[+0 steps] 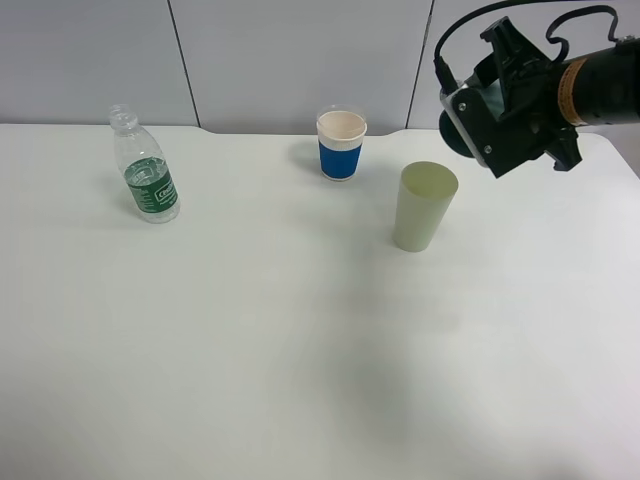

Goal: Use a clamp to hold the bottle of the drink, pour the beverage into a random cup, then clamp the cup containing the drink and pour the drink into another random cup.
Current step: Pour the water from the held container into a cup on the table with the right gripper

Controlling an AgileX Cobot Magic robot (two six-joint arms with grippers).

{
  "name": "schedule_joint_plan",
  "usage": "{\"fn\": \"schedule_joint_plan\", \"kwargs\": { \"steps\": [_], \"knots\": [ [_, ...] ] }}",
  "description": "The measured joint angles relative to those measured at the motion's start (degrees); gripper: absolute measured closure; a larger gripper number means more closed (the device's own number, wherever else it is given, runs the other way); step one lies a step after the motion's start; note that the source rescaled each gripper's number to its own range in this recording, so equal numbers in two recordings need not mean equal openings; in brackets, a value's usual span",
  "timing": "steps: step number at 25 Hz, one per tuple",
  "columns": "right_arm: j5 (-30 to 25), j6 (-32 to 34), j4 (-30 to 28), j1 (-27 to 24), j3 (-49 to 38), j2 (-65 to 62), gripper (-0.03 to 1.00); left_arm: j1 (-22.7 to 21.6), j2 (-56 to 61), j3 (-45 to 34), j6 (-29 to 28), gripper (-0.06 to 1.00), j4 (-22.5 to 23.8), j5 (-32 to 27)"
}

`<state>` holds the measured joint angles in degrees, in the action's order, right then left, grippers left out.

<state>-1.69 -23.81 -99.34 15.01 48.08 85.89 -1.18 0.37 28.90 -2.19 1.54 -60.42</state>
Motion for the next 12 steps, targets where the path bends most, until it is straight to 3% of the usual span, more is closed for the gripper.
{"fn": "schedule_joint_plan", "kwargs": {
  "steps": [6,12],
  "knots": [
    [0.94,1.30,0.87,0.00,0.00,0.00,0.96,0.00,0.00,0.00,0.00,-0.06,0.00,0.00],
    [4.71,6.27,14.48,0.00,0.00,0.00,0.96,0.00,0.00,0.00,0.00,-0.06,0.00,0.00]
  ]
}}
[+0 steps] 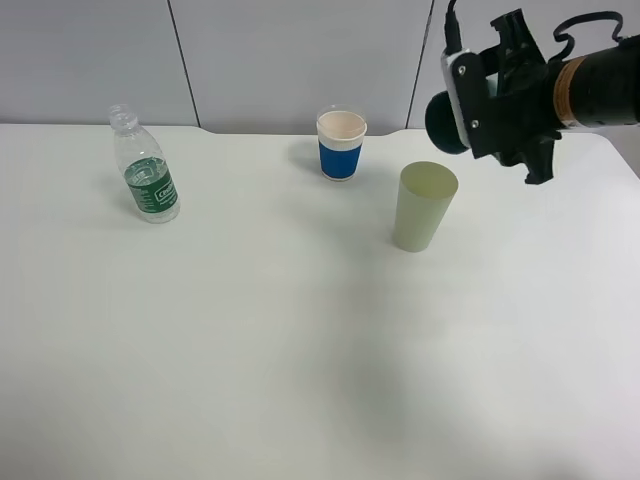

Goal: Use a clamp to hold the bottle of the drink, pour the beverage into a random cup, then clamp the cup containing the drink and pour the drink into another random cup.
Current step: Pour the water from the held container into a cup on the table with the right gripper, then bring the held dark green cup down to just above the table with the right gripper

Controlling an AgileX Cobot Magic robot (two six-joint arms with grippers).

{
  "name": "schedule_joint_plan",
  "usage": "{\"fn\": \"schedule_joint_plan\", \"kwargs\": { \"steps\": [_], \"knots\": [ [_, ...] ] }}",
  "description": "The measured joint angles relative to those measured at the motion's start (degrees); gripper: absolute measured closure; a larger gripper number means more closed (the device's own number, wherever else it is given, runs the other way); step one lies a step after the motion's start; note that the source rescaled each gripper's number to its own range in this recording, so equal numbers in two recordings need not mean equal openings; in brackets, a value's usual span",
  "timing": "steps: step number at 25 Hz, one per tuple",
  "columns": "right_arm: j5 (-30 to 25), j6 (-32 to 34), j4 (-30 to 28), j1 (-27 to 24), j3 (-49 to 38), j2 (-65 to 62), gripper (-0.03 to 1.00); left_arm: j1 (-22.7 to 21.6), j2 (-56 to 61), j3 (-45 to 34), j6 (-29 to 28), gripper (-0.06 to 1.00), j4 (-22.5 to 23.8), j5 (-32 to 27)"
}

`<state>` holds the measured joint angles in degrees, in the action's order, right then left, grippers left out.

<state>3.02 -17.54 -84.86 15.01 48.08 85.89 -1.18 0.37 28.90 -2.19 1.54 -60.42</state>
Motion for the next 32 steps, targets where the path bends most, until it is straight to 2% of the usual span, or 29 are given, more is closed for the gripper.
{"fn": "schedule_joint_plan", "kwargs": {
  "steps": [4,8,13,15,18,23,32],
  "knots": [
    [6.61,0.98,11.75,0.00,0.00,0.00,0.96,0.00,0.00,0.00,0.00,-0.06,0.00,0.00],
    [18.53,3.93,22.11,0.00,0.00,0.00,0.96,0.00,0.00,0.00,0.00,-0.06,0.00,0.00],
    [34.48,12.70,31.34,0.44,0.00,0.00,0.96,0.00,0.00,0.00,0.00,-0.06,0.00,0.00],
    [38.31,15.47,33.31,1.78,0.00,0.00,0.96,0.00,0.00,0.00,0.00,-0.06,0.00,0.00],
    [39.96,17.54,35.74,4.62,0.04,0.00,0.96,0.00,0.00,0.00,0.00,-0.06,0.00,0.00],
    [38.49,18.36,42.85,11.15,0.04,0.00,0.96,0.00,0.00,0.00,0.00,-0.06,0.00,0.00],
    [38.06,18.81,61.23,22.92,0.04,3.23,0.96,0.00,0.00,0.00,0.00,-0.06,0.00,0.00]
  ]
}}
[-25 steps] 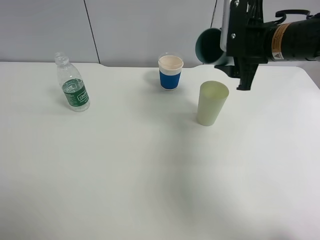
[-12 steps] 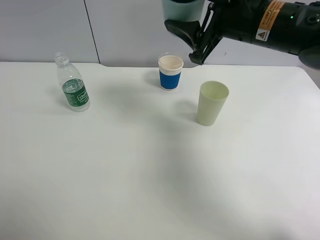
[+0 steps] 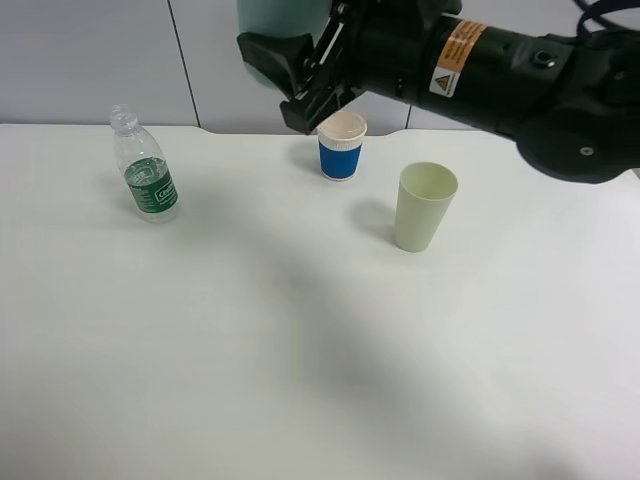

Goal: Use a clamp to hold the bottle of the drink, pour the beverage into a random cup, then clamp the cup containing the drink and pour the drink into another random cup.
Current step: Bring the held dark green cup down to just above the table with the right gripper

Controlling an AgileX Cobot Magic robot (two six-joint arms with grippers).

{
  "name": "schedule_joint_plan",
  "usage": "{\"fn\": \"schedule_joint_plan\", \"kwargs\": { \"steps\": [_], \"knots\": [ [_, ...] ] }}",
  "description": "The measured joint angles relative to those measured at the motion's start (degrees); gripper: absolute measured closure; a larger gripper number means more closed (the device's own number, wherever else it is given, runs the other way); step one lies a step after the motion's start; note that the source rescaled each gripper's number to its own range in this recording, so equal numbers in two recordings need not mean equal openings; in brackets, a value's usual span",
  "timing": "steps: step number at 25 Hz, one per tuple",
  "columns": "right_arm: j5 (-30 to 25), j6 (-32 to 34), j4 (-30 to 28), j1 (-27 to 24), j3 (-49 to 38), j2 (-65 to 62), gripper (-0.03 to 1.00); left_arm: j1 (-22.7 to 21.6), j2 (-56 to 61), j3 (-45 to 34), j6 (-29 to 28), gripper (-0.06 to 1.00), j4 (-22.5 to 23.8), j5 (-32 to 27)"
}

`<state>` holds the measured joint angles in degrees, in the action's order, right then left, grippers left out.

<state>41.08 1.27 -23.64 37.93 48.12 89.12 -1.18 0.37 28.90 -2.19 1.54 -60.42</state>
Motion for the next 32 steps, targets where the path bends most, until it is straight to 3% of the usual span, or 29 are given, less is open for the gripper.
{"fn": "schedule_joint_plan", "kwargs": {
  "steps": [4,11,17,32],
  "knots": [
    [0.16,0.29,7.54,2.83,0.00,4.09,0.96,0.00,0.00,0.00,0.00,-0.06,0.00,0.00],
    [3.42,7.28,14.60,3.24,0.00,12.34,0.96,0.00,0.00,0.00,0.00,-0.06,0.00,0.00],
    [8.22,8.44,14.58,3.24,0.07,19.96,0.96,0.00,0.00,0.00,0.00,-0.06,0.00,0.00],
    [8.55,5.52,6.57,3.41,5.28,31.69,0.96,0.00,0.00,0.00,0.00,-0.06,0.00,0.00]
  ]
}}
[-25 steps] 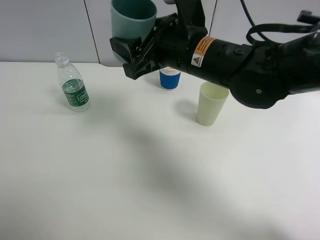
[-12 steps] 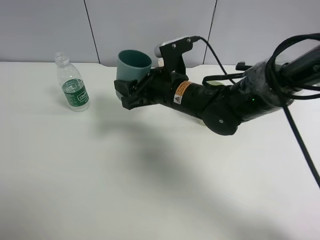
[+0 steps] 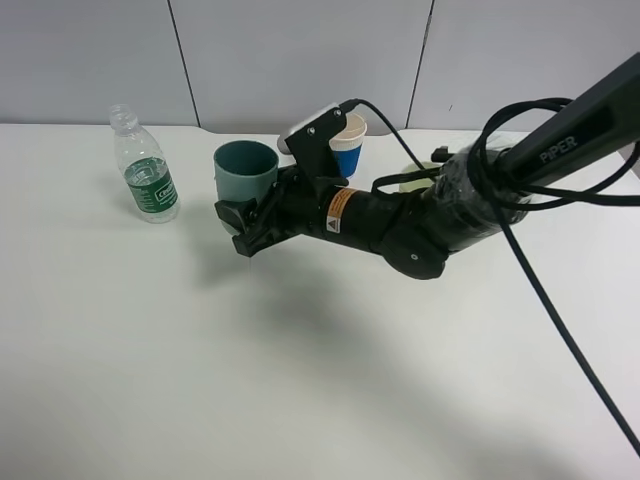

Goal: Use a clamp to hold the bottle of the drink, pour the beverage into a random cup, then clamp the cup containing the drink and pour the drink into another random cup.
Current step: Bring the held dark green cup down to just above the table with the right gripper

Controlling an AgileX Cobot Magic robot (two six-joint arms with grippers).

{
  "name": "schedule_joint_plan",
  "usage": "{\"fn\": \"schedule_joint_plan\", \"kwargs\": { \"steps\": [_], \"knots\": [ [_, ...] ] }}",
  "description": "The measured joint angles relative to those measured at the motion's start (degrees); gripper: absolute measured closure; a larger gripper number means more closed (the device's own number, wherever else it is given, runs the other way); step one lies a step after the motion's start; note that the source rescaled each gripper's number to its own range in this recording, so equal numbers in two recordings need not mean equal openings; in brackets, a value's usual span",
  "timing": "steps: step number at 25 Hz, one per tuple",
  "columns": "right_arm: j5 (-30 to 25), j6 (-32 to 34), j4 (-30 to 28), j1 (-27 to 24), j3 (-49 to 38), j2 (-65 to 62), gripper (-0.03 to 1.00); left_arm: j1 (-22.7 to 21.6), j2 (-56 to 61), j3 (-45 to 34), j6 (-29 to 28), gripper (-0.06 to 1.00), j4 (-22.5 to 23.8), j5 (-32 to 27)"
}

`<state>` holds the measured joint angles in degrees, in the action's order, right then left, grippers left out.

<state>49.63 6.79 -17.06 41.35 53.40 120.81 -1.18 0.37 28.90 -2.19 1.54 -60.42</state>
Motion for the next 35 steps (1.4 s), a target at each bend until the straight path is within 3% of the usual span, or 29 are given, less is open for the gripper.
{"fn": "schedule_joint_plan", "kwargs": {
  "steps": [8,13,35],
  "knots": [
    [2.49,-6.04,-3.30,0.00,1.56,5.54,0.96,0.00,0.00,0.00,0.00,-0.06,0.00,0.00],
    [5.67,-6.11,-3.24,0.00,1.58,8.33,0.96,0.00,0.00,0.00,0.00,-0.06,0.00,0.00],
    [5.70,-5.34,-3.85,0.00,1.63,9.30,0.96,0.00,0.00,0.00,0.00,-0.06,0.00,0.00]
  ]
}}
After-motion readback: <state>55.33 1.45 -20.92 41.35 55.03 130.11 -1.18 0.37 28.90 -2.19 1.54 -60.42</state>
